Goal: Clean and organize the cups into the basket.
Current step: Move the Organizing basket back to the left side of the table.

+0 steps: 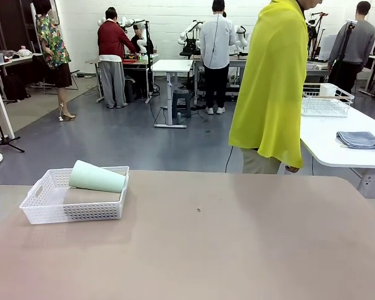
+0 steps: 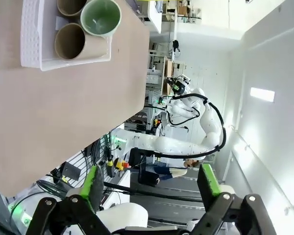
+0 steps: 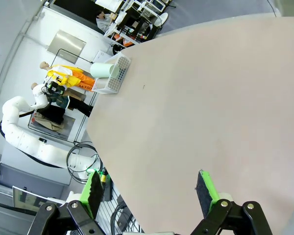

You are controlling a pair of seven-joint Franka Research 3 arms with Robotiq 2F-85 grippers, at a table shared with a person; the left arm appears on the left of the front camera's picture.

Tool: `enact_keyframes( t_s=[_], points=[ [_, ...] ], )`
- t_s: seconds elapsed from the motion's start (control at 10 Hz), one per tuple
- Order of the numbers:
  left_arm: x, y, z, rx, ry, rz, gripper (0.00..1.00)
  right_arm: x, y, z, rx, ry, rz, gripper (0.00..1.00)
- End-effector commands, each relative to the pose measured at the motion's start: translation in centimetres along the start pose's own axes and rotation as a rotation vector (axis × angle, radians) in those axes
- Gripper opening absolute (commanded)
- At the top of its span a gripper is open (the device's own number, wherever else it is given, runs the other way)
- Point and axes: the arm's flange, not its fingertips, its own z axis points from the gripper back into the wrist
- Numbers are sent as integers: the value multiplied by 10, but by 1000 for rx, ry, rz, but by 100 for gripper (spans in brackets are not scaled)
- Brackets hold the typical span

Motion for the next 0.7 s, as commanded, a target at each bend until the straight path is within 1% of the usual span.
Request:
enact_keyframes(
  t_s=[0.0, 0.6],
  points=[
    [-3, 4, 1, -5, -4, 23, 100, 0, 0, -1, -2, 2, 0, 100],
    [-3, 4, 1, -5, -4, 23, 100, 0, 0, -1, -2, 2, 0, 100]
  ],
)
